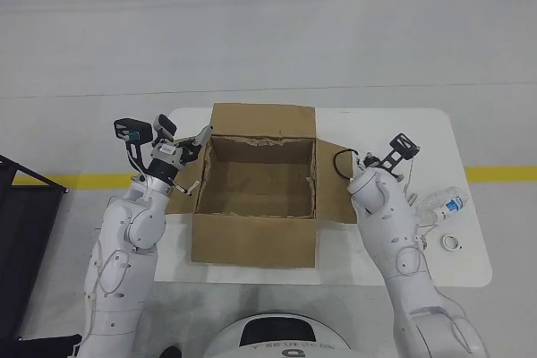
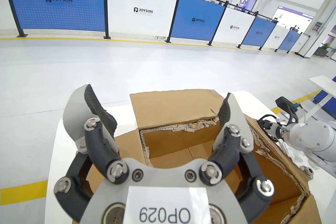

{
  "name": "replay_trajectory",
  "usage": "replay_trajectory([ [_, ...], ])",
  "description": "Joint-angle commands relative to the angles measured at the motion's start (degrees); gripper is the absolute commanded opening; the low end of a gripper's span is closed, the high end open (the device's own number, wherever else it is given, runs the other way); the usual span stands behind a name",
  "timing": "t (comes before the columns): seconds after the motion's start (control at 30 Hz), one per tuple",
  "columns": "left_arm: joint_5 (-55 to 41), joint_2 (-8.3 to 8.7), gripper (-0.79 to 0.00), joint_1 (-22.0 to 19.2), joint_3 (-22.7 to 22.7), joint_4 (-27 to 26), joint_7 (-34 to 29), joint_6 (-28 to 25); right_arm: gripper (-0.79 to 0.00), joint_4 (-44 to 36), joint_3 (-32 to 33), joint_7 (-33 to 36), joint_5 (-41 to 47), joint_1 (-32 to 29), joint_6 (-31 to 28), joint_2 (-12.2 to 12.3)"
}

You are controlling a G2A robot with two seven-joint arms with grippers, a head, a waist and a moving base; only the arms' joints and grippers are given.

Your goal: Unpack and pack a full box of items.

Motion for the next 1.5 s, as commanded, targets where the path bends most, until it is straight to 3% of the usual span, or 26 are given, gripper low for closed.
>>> replay_trajectory([
  [0.0, 0.0, 0.0, 0.0, 0.0, 0.0, 0.0, 0.0, 0.0, -0.123, 1.7, -0.2, -0.8, 0.5, 1.0, 0.5, -0.3],
  [0.23, 0.0, 0.0, 0.0, 0.0, 0.0, 0.0, 0.0, 0.0, -0.172, 8.5, 0.4, -1.0, 2.3, 4.8, 1.1, -0.7],
  [0.4, 0.0, 0.0, 0.0, 0.0, 0.0, 0.0, 0.0, 0.0, -0.256, 11.9, 0.9, -1.2, 2.7, 6.8, 1.0, -0.8],
  [0.67, 0.0, 0.0, 0.0, 0.0, 0.0, 0.0, 0.0, 0.0, -0.493, 12.3, 1.8, -2.2, 3.2, 6.9, 1.2, -0.8],
  [1.0, 0.0, 0.0, 0.0, 0.0, 0.0, 0.0, 0.0, 0.0, -0.773, 4.0, 3.6, -1.6, 2.9, 1.9, 0.5, -0.3],
  [1.07, 0.0, 0.0, 0.0, 0.0, 0.0, 0.0, 0.0, 0.0, -0.779, 2.2, 4.3, -1.1, 2.6, 0.8, 0.4, -0.1],
  [1.13, 0.0, 0.0, 0.0, 0.0, 0.0, 0.0, 0.0, 0.0, -0.736, 0.7, 4.8, -0.2, 2.6, -0.2, -0.1, 0.1],
  [1.2, 0.0, 0.0, 0.0, 0.0, 0.0, 0.0, 0.0, 0.0, -0.785, -0.5, 5.1, 0.5, 2.0, -0.9, -0.2, 0.2],
  [1.47, 0.0, 0.0, 0.0, 0.0, 0.0, 0.0, 0.0, 0.0, -0.785, -5.0, 6.9, 1.3, 2.8, -3.5, -1.1, 0.5],
])
